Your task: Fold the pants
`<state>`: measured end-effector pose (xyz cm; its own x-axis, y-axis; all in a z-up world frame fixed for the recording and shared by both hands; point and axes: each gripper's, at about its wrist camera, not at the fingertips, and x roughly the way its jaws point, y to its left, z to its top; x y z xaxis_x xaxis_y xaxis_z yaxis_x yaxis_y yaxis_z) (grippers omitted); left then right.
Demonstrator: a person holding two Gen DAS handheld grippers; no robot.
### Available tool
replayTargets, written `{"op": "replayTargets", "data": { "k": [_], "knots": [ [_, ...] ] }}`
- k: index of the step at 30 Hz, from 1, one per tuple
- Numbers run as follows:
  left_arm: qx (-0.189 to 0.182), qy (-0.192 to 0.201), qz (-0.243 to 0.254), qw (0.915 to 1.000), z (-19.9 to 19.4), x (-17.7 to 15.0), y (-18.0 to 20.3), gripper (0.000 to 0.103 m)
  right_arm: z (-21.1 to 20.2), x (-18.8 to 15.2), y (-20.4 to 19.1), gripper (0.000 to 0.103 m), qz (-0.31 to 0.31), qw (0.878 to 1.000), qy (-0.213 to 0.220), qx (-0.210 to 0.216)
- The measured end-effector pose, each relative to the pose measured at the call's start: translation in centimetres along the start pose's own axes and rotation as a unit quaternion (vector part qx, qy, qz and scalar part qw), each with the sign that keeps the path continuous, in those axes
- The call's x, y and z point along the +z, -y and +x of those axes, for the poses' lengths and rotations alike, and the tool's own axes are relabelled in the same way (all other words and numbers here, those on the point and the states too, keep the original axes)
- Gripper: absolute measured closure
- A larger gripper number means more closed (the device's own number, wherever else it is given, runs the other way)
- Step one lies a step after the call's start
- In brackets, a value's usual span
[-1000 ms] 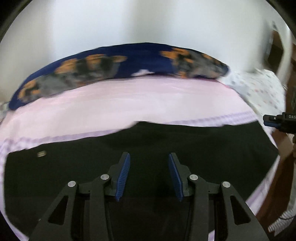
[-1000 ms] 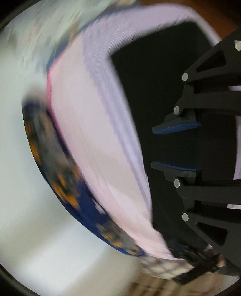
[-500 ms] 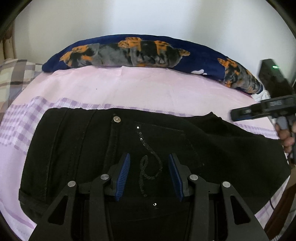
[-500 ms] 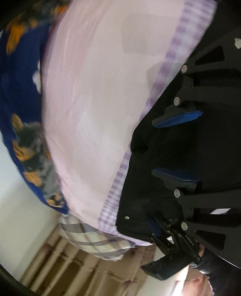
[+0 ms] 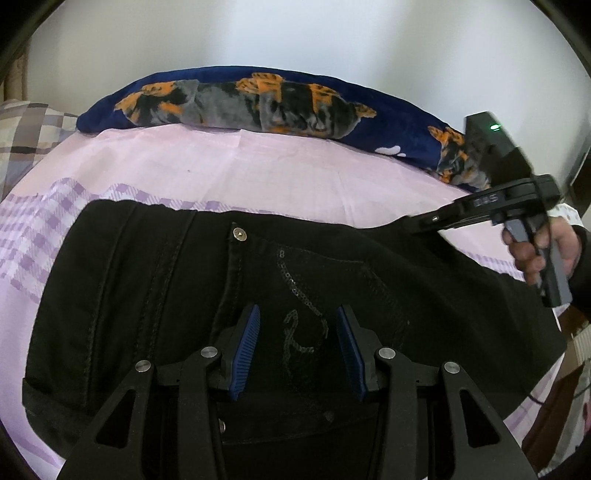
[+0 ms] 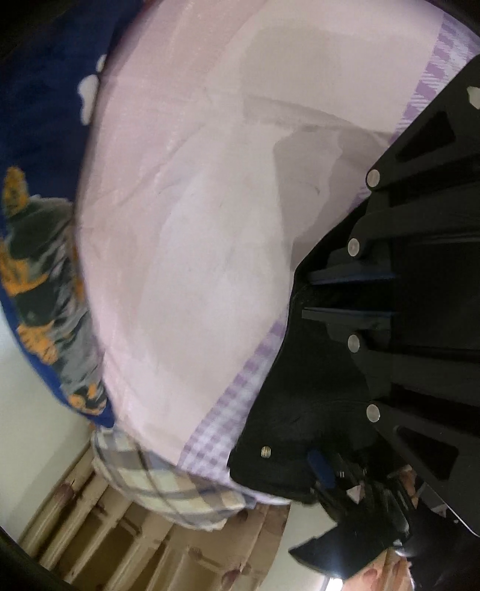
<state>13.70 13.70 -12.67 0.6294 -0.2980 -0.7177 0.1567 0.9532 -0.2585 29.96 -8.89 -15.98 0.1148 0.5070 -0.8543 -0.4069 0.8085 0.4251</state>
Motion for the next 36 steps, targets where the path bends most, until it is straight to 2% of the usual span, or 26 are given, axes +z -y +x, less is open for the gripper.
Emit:
{"op": "replayTargets", "data": {
  "k": [3,5,7,9,11,14,18,23,25,27,29,30,32,36],
  "knots": [
    [0.005,0.004,0.01,0.9999,0.1,-0.3,0.1,0.058,0.5,0.3,1.2,0.094,0.036,0.999,0.006,0.015],
    [0.012,0.003,0.015,0.9998,0.2,-0.3,0.4,0.058,0.3,0.4,1.4,0.09,0.039,0.999,0.013,0.01],
    [0.018,-0.004,0.019,0.9996,0.1,-0.1,0.7,0.058,-0.4,0.5,1.3,0.07,0.044,0.999,0.026,0.006],
    [0.03,-0.006,0.022,0.9993,-0.3,0.2,1.1,0.058,-2.5,0.3,1.3,0.065,0.049,0.997,0.064,-0.009],
    [0.039,0.005,0.034,0.9986,-1.1,0.7,2.1,0.058,-4.6,-0.3,1.3,0.065,0.052,0.994,0.091,-0.017],
    [0.014,0.023,0.05,0.9984,-2.0,1.4,4.0,0.054,-8.0,-2.4,1.9,0.065,0.062,0.99,0.121,-0.024],
    [-0.029,0.022,0.075,0.9965,-1.5,1.8,7.3,0.051,-10.8,-6.4,3.2,0.065,0.086,0.986,0.139,-0.04],
    [-0.07,-0.007,0.106,0.9919,1.0,1.5,11.5,0.05,-11.0,-11.2,4.7,0.065,0.121,0.983,0.131,-0.051],
    [-0.07,-0.021,0.116,0.9906,2.0,1.2,12.4,0.05,-10.4,-12.8,5.7,0.065,0.138,0.98,0.127,-0.066],
    [-0.063,-0.041,0.12,0.9898,3.2,0.8,12.9,0.05,-10.3,-14.0,7.2,0.065,0.159,0.973,0.137,-0.1],
    [-0.037,-0.058,0.12,0.9904,4.3,0.3,12.5,0.05,-10.8,-14.9,9.2,0.068,0.184,0.961,0.152,-0.137],
    [-0.026,-0.059,0.119,0.9908,4.5,0.2,12.0,0.051,-11.2,-15.3,10.0,0.07,0.193,0.956,0.162,-0.148],
    [-0.032,-0.06,0.114,0.9911,4.6,0.0,11.3,0.051,-12.5,-16.3,11.9,0.069,0.222,0.944,0.182,-0.163],
    [-0.014,-0.056,0.129,0.9899,4.3,-0.3,11.5,0.051,-14.9,-18.4,14.5,0.067,0.256,0.926,0.197,-0.195]
  ]
}}
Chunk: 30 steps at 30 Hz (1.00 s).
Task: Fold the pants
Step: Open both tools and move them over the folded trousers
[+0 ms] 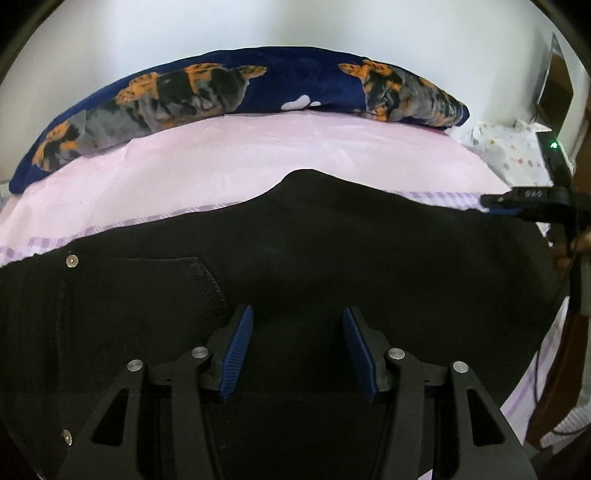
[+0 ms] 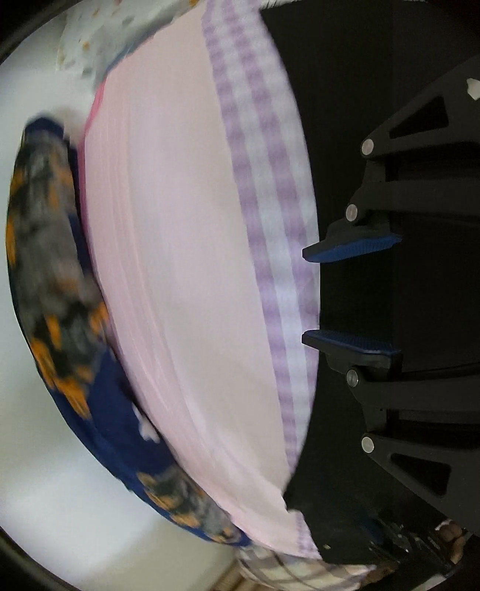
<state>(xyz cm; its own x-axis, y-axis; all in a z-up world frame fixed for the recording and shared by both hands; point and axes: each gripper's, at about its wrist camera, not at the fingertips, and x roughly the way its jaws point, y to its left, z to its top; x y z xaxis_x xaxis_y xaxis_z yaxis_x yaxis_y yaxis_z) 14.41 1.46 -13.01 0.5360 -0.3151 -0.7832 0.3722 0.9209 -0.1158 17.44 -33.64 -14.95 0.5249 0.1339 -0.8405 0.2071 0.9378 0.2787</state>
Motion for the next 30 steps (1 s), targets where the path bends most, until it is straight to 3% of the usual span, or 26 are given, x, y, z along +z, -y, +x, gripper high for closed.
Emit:
{"op": "replayTargets", "data": {
  "k": [3,8,15,22,30],
  "knots": [
    [0.011,-0.001,-0.006,0.9999,-0.3,0.0,0.4,0.051,-2.7,-0.6,3.2,0.063,0.049,0.999,0.016,0.012],
    [-0.009,-0.003,-0.018,0.9998,-1.6,0.1,1.6,0.049,-8.5,-3.8,8.7,0.057,0.117,0.992,0.047,0.013],
    [-0.036,0.002,0.016,0.9992,-3.0,0.0,5.4,0.046,-15.2,-11.2,17.4,0.057,0.245,0.967,0.069,0.012],
    [-0.065,-0.014,0.057,0.9962,-3.3,-0.6,8.7,0.045,-15.7,-16.0,21.5,0.057,0.317,0.945,0.072,0.031],
    [-0.082,-0.049,0.113,0.9889,-2.9,-1.6,11.5,0.045,-14.1,-16.4,22.4,0.057,0.331,0.939,0.076,0.056]
  ]
}}
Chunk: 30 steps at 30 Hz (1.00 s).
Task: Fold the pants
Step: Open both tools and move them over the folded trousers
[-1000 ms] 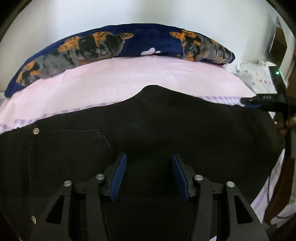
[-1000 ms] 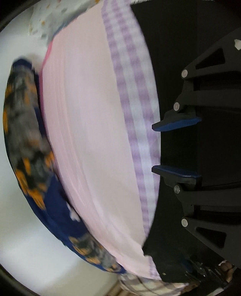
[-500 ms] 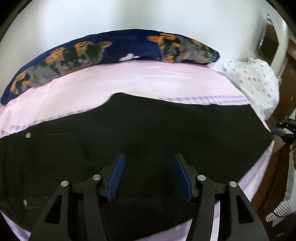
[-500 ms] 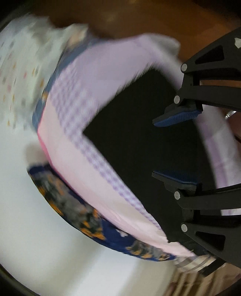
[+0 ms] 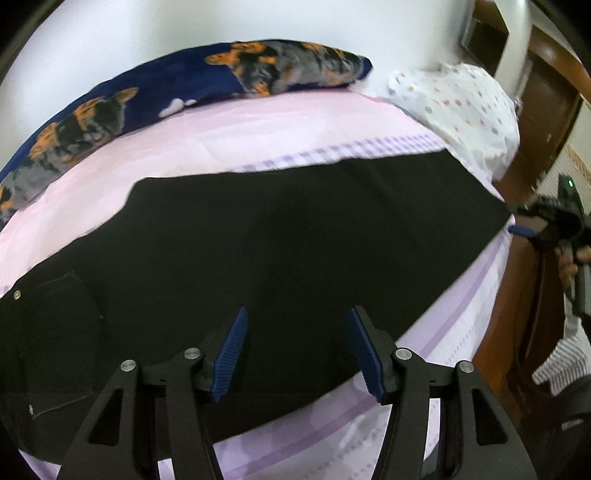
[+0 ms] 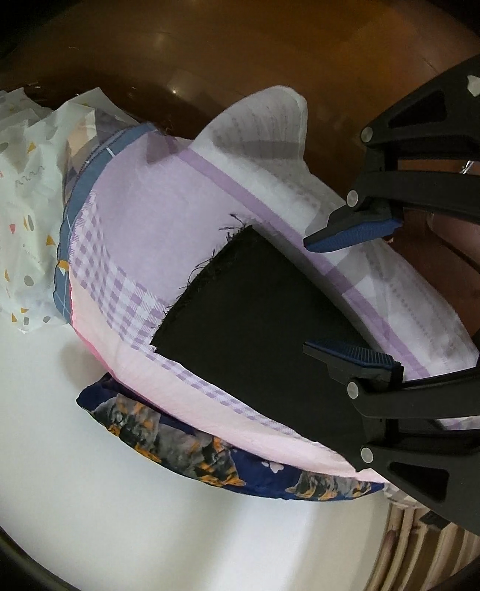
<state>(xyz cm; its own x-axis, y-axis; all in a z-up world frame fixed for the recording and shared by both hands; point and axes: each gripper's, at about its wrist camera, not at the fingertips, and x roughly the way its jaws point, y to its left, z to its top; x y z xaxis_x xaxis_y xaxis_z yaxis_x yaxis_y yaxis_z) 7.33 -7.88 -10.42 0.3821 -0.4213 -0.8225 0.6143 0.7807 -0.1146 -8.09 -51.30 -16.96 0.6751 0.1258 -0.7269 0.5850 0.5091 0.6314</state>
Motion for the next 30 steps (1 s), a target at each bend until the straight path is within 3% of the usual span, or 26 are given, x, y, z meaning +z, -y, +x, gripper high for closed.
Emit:
{"op": "replayTargets", "data": {
  "k": [5,8,12,16,19,24,30],
  "knots": [
    [0.003,-0.02,0.011,0.9997,1.2,0.0,0.7,0.045,1.0,1.2,-0.4,0.057,-0.005,1.0,0.022,0.014],
    [0.009,-0.03,0.009,0.9995,2.0,-0.1,0.8,0.045,1.7,2.1,-0.6,0.065,-0.004,0.999,0.028,0.014],
    [0.014,-0.036,0.002,0.9992,3.0,-0.3,0.6,0.045,2.3,3.1,-0.3,0.091,0.005,1.0,0.027,0.007],
    [0.021,-0.022,0.012,0.9995,3.2,-0.3,0.6,0.045,2.2,3.3,-0.3,0.094,0.018,1.0,0.018,0.018],
    [0.02,-0.018,0.007,0.9996,3.3,-0.1,0.3,0.045,1.5,3.3,-1.6,0.095,0.024,0.998,0.016,0.057],
    [0.003,0.005,-0.052,0.9986,1.5,0.2,-1.8,0.045,1.5,2.8,-7.4,0.095,-0.013,0.994,-0.007,0.109],
    [0.001,0.053,-0.123,0.9909,-2.9,-0.9,-5.5,0.045,4.4,-1.2,-17.0,0.095,-0.094,0.979,-0.071,0.168]
  ]
}}
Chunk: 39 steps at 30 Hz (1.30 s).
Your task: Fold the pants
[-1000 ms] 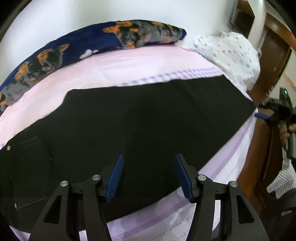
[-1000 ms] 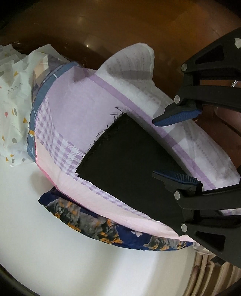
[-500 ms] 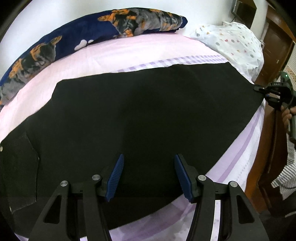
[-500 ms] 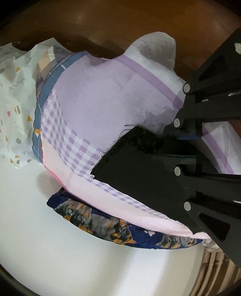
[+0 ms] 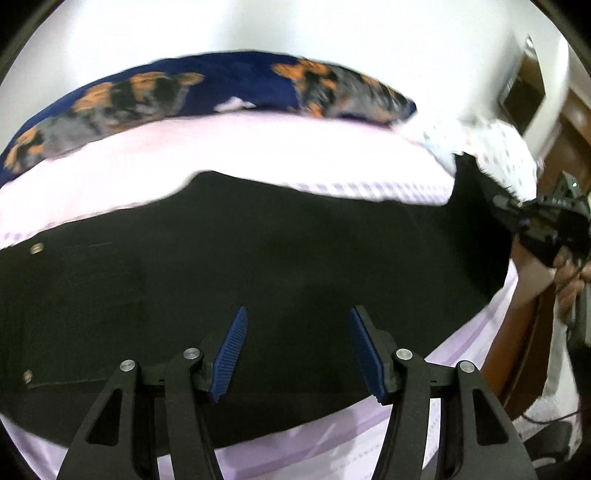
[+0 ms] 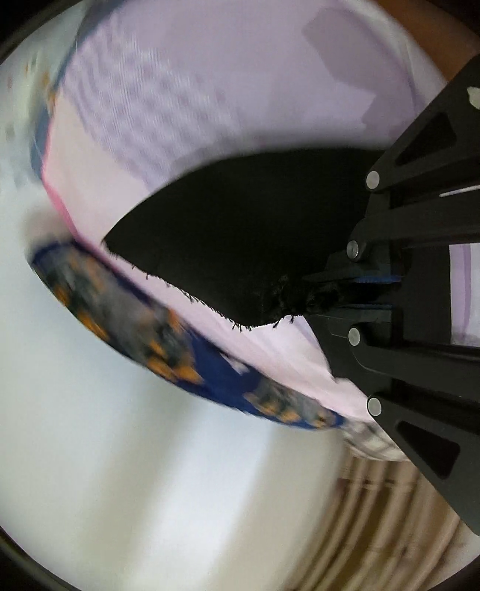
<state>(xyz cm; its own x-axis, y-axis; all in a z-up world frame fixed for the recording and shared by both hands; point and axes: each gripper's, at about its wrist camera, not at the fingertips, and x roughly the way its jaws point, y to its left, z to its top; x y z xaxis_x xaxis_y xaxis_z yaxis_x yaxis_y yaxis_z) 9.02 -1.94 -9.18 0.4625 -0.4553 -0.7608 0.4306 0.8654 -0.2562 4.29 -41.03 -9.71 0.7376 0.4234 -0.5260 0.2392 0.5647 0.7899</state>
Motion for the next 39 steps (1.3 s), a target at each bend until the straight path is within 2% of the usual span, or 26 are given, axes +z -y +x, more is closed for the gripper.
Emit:
{"op": "replayTargets", "data": {
  "k": [4,8,11,14,17,19,20,22,25,27,30,33,37,39],
  "knots": [
    [0.004,0.025,-0.037,0.999,-2.6,-0.7,-2.5,0.044,5.2,-2.7,-5.1,0.095,-0.048,0.996,-0.064,0.027],
    [0.009,0.035,-0.058,0.9977,-4.1,-1.6,-4.4,0.044,10.1,-6.9,-8.7,0.095,-0.092,0.985,-0.14,0.039],
    [0.002,0.039,-0.074,0.9965,-4.6,-2.1,-5.3,0.044,12.7,-10.2,-10.0,0.095,-0.119,0.973,-0.195,0.03],
    [-0.013,0.041,-0.087,0.9953,-4.8,-2.4,-5.8,0.044,14.4,-12.7,-10.2,0.094,-0.156,0.963,-0.221,0.0],
    [-0.023,0.043,-0.088,0.9949,-4.9,-2.3,-5.8,0.044,15.1,-13.8,-10.4,0.086,-0.188,0.952,-0.242,-0.019],
    [-0.034,0.043,-0.091,0.9943,-4.9,-2.1,-5.8,0.044,14.7,-14.0,-10.4,0.067,-0.188,0.948,-0.255,-0.011],
    [-0.043,0.043,-0.096,0.9936,-4.9,-2.0,-5.8,0.044,14.5,-14.0,-10.5,0.064,-0.186,0.948,-0.259,-0.004],
    [-0.063,0.04,-0.106,0.9916,-4.7,-1.7,-5.8,0.044,13.2,-13.6,-10.7,0.055,-0.18,0.953,-0.245,0.013],
    [-0.101,0.026,-0.122,0.987,-4.2,-1.3,-5.5,0.044,10.8,-12.1,-10.5,0.052,-0.152,0.969,-0.195,0.016],
    [-0.126,0.004,-0.133,0.9831,-3.5,-1.0,-5.2,0.044,8.9,-11.0,-9.1,0.05,-0.104,0.983,-0.15,0.013],
    [-0.159,-0.031,-0.156,0.9745,-2.0,-0.7,-4.9,0.044,7.3,-10.0,-7.2,0.05,-0.045,0.994,-0.096,0.02],
    [-0.184,-0.061,-0.184,0.9637,-0.4,-0.5,-4.7,0.044,6.7,-9.3,-6.1,0.05,-0.026,0.997,-0.069,0.009],
    [-0.196,-0.092,-0.227,0.9496,1.8,-0.2,-4.8,0.044,6.8,-8.8,-5.3,0.05,-0.005,0.998,-0.067,0.002],
    [-0.189,-0.094,-0.238,0.9482,2.4,-0.1,-4.9,0.044,6.9,-8.9,-5.0,0.05,0.0,0.997,-0.073,0.0]
  ]
}}
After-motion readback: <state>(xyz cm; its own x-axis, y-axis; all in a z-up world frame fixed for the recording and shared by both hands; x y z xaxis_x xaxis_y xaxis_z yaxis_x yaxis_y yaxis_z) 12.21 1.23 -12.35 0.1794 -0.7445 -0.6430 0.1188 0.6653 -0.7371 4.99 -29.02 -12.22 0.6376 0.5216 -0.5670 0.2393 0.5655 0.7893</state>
